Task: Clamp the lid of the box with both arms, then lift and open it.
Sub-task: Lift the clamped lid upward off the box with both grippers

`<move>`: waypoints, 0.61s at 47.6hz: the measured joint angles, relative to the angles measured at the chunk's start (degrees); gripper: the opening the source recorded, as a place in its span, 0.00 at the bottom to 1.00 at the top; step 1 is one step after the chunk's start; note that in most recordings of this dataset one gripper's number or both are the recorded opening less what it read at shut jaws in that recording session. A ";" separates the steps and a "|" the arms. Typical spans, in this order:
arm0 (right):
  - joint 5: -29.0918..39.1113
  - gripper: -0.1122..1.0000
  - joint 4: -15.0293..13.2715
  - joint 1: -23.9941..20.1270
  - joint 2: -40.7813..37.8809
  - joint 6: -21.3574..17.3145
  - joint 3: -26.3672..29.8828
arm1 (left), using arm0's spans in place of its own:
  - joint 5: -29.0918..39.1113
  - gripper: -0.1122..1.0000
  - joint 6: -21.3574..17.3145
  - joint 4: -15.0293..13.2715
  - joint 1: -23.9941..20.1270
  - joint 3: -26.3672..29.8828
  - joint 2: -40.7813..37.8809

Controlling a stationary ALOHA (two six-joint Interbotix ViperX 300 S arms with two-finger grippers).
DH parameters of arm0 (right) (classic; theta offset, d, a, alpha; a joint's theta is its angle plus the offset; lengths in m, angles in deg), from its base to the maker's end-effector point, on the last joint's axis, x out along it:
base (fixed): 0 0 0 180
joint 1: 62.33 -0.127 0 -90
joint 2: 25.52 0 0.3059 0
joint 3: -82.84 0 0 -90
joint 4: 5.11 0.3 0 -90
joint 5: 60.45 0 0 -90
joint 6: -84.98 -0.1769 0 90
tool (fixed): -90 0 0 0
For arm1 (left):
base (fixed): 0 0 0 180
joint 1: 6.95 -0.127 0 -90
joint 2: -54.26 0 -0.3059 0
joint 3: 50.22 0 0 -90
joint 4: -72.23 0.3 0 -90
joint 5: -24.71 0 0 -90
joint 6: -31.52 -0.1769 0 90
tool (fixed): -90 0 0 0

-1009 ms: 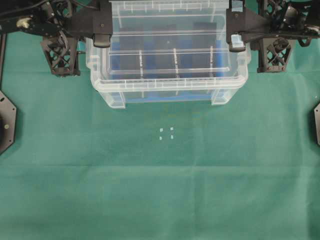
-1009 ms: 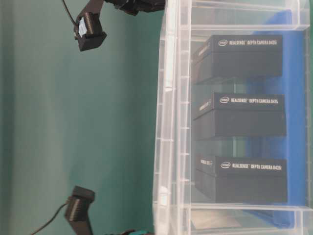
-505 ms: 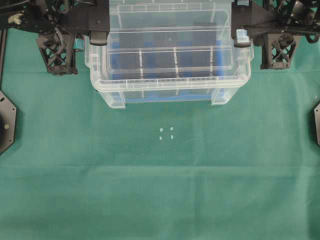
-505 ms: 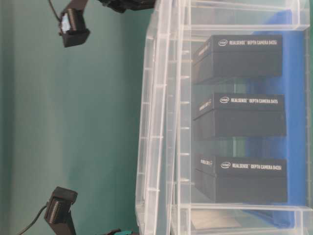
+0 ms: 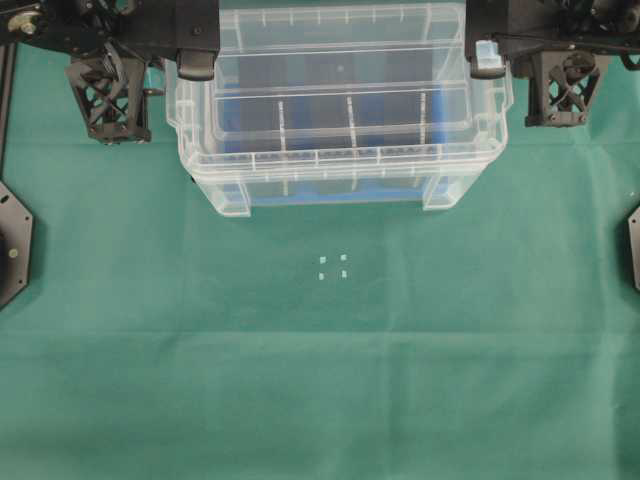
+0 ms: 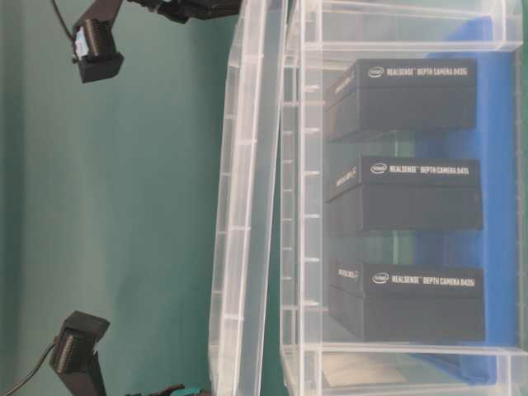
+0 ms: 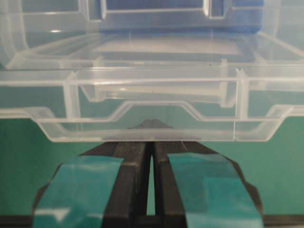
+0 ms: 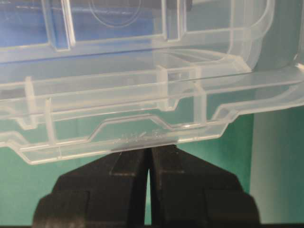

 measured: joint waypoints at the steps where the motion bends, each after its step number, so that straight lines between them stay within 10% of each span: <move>1: 0.09 0.10 0.00 -0.09 0.09 0.00 0.09 | 0.18 0.10 0.00 0.00 0.09 0.09 0.00; 29: 3.25 0.10 -0.09 -0.62 1.93 0.00 1.32 | 3.43 0.10 1.32 0.00 1.67 3.96 0.26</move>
